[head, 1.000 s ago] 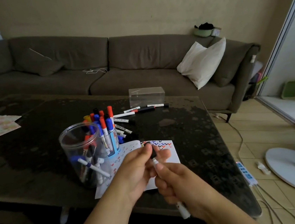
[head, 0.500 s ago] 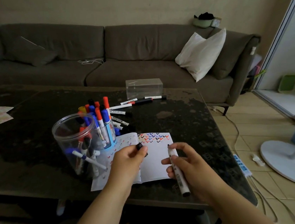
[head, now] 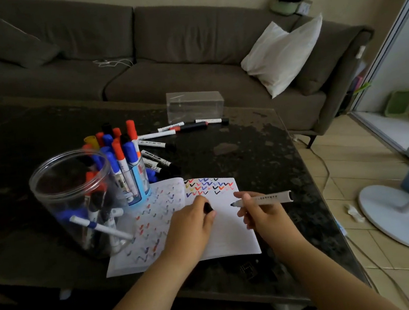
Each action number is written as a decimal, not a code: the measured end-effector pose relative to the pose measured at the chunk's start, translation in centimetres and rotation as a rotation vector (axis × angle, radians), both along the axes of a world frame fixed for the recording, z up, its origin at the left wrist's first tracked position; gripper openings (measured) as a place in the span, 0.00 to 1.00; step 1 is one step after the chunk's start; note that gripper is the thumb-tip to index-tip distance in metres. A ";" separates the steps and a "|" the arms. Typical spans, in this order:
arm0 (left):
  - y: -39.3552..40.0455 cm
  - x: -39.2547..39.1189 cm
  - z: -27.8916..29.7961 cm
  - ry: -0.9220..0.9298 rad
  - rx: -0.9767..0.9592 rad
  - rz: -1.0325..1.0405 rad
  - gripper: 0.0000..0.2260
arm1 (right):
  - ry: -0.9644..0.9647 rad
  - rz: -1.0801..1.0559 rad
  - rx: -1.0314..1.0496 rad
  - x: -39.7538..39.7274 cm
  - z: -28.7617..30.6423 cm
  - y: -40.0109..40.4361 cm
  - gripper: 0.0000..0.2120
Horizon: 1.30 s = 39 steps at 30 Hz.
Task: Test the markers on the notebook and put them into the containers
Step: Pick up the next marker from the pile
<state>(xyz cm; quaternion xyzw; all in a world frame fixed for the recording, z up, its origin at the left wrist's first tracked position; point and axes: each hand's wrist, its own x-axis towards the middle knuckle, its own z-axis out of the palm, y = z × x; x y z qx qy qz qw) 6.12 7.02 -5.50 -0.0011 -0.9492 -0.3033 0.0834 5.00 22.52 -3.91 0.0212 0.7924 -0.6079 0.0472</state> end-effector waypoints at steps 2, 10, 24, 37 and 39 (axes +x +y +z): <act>0.2 -1.0 -0.7 0.024 -0.075 -0.053 0.10 | 0.048 -0.049 0.053 -1.7 -0.7 -0.2 0.06; -0.1 -1.5 -3.3 0.056 -0.083 -0.080 0.10 | 0.124 -0.107 0.082 -7.4 -3.2 -1.6 0.03; -0.3 -2.1 -5.1 0.170 -0.039 -0.102 0.09 | 0.145 -0.124 0.187 -8.3 -4.9 -1.7 0.06; -0.4 -1.9 -5.0 0.156 -0.019 -0.089 0.09 | 0.105 -0.205 0.171 -8.5 -4.9 -1.4 0.07; -0.4 -1.9 -4.7 0.138 -0.020 -0.090 0.10 | 0.098 -0.242 0.140 -8.5 -4.8 -1.1 0.06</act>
